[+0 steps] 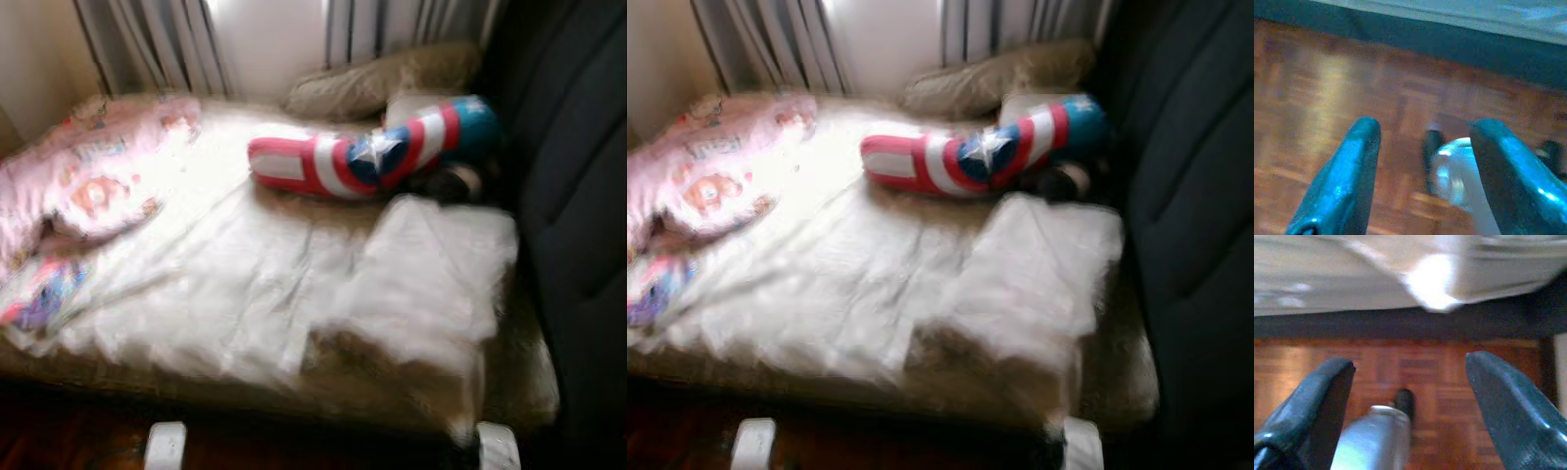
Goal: Clean up the room
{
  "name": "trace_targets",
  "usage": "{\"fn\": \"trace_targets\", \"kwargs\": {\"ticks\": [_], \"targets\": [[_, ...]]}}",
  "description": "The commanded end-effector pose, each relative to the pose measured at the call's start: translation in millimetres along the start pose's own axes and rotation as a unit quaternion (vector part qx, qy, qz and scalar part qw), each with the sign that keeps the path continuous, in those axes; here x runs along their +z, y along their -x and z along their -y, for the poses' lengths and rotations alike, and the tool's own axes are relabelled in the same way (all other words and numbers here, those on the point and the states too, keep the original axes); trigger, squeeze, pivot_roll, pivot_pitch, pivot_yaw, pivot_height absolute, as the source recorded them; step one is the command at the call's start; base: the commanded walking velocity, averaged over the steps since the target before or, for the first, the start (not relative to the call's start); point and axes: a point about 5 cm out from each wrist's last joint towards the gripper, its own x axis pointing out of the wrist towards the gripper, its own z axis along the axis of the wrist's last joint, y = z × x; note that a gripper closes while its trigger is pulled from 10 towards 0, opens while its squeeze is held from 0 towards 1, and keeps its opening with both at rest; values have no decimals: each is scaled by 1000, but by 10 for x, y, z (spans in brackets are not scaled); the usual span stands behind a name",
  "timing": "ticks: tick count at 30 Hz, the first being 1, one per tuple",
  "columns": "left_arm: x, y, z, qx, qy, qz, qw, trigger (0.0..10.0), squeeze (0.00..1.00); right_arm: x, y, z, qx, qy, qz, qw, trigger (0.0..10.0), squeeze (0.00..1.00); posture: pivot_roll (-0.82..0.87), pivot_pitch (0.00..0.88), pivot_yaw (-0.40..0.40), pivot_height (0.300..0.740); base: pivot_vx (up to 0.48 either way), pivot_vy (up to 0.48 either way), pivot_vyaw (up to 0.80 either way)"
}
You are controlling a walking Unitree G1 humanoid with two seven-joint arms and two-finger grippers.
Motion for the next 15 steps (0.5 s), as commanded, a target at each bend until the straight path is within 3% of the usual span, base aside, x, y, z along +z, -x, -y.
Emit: {"fn": "trace_targets", "kwargs": {"ticks": [1,13,15], "targets": [[-44,16,-72,8,-1,-12,1000,10000,0,34,-14,-37,3,-8,6,1000,10000,0,79,0,-26,736,0,0,0],[-44,15,-58,7,18,-9,1000,10000,0,47,-15,-28,6,-3,6,1000,10000,0,84,0,-33,736,0,0,0],[-42,14,-52,5,20,-8,1000,10000,0,49,-15,-25,6,-2,7,1000,10000,0,82,0,-32,736,261,0,0]]}}
